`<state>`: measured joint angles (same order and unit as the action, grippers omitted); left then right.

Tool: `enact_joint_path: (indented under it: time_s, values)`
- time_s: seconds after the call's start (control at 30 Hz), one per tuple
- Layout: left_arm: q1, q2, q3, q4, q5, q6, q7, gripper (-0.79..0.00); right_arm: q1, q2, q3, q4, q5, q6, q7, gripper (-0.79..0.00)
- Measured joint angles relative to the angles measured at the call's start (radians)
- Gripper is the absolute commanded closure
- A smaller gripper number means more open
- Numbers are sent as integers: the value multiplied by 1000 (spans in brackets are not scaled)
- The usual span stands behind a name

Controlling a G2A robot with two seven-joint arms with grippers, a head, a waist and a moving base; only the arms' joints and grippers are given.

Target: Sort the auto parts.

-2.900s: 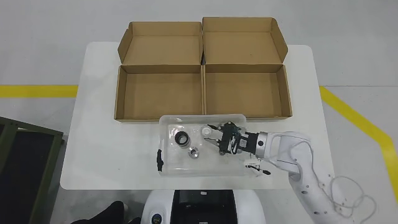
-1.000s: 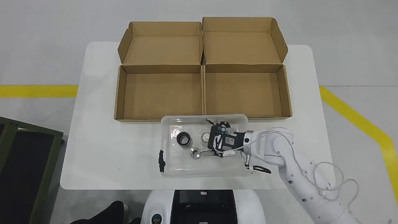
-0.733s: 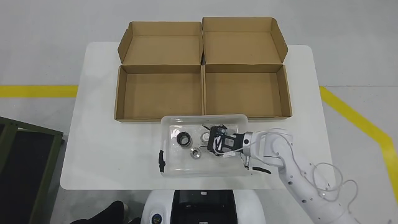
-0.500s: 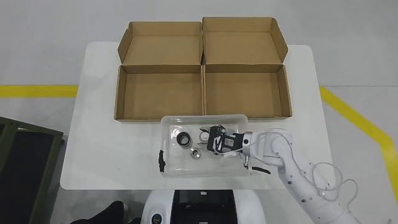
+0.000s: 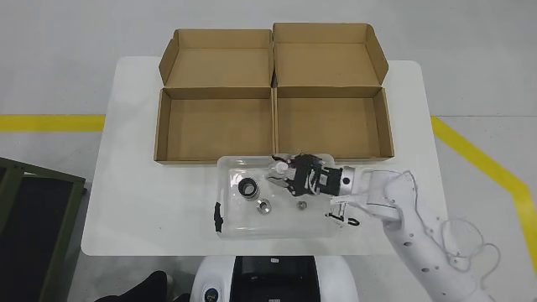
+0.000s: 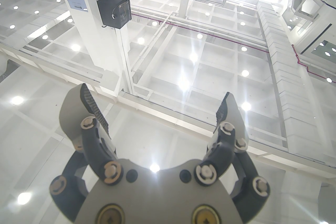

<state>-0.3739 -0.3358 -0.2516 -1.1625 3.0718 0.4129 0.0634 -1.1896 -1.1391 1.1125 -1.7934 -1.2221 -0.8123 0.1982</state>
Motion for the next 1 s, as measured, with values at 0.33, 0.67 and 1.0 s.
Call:
enact_joint_path:
  time_s: [0.33,0.67,1.0]
  values:
    - [0,0,0,0,0,0,0,-785,41,-11,32,-78,84,102,-171,0]
    - [0,0,0,0,0,0,0,-785,94,-36,18,-83,139,199,-427,0]
    - [0,0,0,0,0,0,0,-785,154,-63,8,-46,203,303,-606,0]
